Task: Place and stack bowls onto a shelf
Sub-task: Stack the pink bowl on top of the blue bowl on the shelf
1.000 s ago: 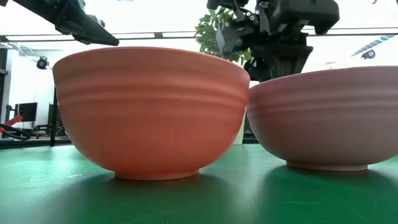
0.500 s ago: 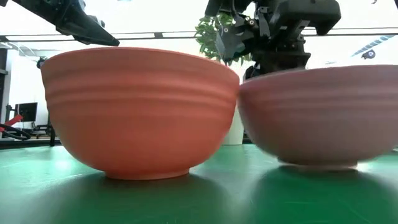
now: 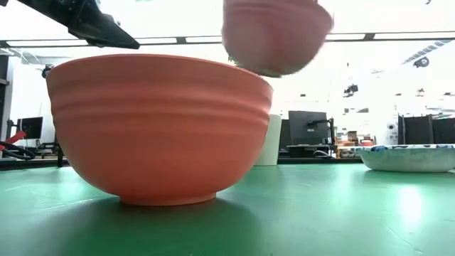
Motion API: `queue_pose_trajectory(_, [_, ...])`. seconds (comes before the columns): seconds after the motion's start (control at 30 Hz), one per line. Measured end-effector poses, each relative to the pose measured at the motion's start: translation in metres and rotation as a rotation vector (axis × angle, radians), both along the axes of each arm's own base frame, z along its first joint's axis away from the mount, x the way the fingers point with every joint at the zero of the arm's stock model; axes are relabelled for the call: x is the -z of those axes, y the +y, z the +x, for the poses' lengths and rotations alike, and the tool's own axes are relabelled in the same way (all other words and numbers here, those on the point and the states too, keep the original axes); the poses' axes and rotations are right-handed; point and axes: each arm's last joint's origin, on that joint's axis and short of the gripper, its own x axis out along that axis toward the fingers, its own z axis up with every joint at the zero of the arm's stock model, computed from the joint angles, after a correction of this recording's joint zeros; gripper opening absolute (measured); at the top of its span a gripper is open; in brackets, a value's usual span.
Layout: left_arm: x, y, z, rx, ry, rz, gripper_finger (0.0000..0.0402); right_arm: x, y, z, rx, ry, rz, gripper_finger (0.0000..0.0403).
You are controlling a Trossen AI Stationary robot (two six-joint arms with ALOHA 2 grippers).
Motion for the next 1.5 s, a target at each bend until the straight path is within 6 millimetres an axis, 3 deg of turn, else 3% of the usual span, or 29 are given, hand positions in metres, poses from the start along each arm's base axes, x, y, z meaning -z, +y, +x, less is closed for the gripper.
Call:
queue_pose_trajectory(0.27, [0.0, 0.0, 0.0, 0.0, -0.001, 0.0, 0.0155, -0.08, -0.045, 0.008, 0.154, -0.432, -0.143, 0.0009])
queue_pose_trajectory(0.4, [0.0, 0.0, 0.0, 0.003, 0.0, 0.006, 0.0155, -0.106, -0.064, 0.015, 0.219, -0.655, -0.28, 0.0009])
queue_pose_trajectory(0.53, [0.0, 0.0, 0.0, 0.007, 0.002, 0.015, 0.0155, -0.119, -0.081, 0.02, 0.245, -0.798, -0.354, 0.0009])
queue_pose_trajectory(0.83, [0.0, 0.0, 0.0, 0.007, 0.008, 0.017, 0.0155, -0.087, -0.127, 0.044, 0.357, -0.731, -0.366, 0.0009])
queue_pose_trajectory(1.07, [0.0, 0.0, 0.0, 0.007, 0.008, 0.018, 0.0155, -0.066, -0.152, 0.055, 0.41, -0.676, -0.368, 0.0009])
queue_pose_trajectory(1.5, [0.0, 0.0, 0.0, 0.01, 0.006, 0.022, 0.0155, -0.049, -0.168, 0.062, 0.443, -0.634, -0.371, 0.0009])
